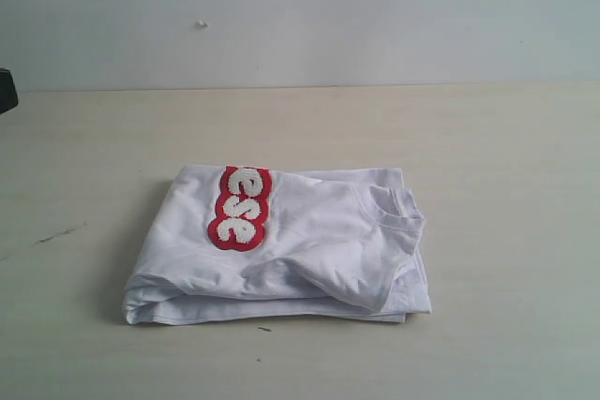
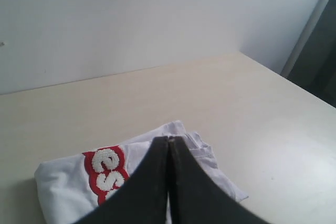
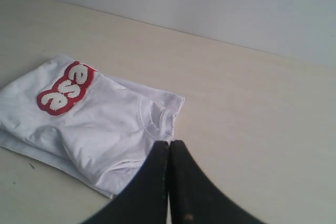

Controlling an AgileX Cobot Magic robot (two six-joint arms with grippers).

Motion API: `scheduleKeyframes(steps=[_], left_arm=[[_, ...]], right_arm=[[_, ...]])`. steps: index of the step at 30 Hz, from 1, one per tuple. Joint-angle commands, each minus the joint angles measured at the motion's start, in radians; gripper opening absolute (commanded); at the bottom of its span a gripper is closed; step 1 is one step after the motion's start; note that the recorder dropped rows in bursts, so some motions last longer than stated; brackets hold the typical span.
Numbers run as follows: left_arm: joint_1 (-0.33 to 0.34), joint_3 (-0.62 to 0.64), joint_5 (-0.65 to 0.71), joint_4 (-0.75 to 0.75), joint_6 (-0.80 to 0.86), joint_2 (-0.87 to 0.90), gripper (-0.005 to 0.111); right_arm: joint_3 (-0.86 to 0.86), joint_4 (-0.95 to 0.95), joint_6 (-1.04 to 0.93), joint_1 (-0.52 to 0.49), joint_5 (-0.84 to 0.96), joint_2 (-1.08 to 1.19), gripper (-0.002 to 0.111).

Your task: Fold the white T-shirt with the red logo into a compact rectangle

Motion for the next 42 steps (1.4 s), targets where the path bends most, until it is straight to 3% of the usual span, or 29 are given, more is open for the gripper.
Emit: scheduleKeyframes(steps=[1, 21, 25, 30, 34, 42], left_arm=[[0.001, 0.003, -0.001, -0.003, 0.003, -0.015, 0.000], [0.001, 0.003, -0.001, 0.003, 0.003, -0.015, 0.000], [0.001, 0.003, -0.007, -0.017, -0.090, -0.015, 0.000], [0.001, 0.003, -0.167, 0.002, -0.237, -0.015, 0.000], [0.001, 0.003, -0.267, 0.222, -0.387, -0.043, 0.000], [0.002, 0.003, -0.393, 0.772, -0.864, -0.140, 0.000]], right_arm=[[0.005, 0.003, 0.000, 0.002, -0.002, -0.004, 0.000], [0.005, 0.016, 0.000, 0.002, -0.002, -0.004, 0.000], [0.005, 0.016, 0.000, 0.002, -0.002, -0.004, 0.000], [0.005, 0.016, 0.000, 0.002, -0.002, -0.004, 0.000], [0.005, 0.016, 0.000, 0.002, -0.002, -0.004, 0.000], [0.005, 0.016, 0.000, 0.002, -0.002, -0.004, 0.000]])
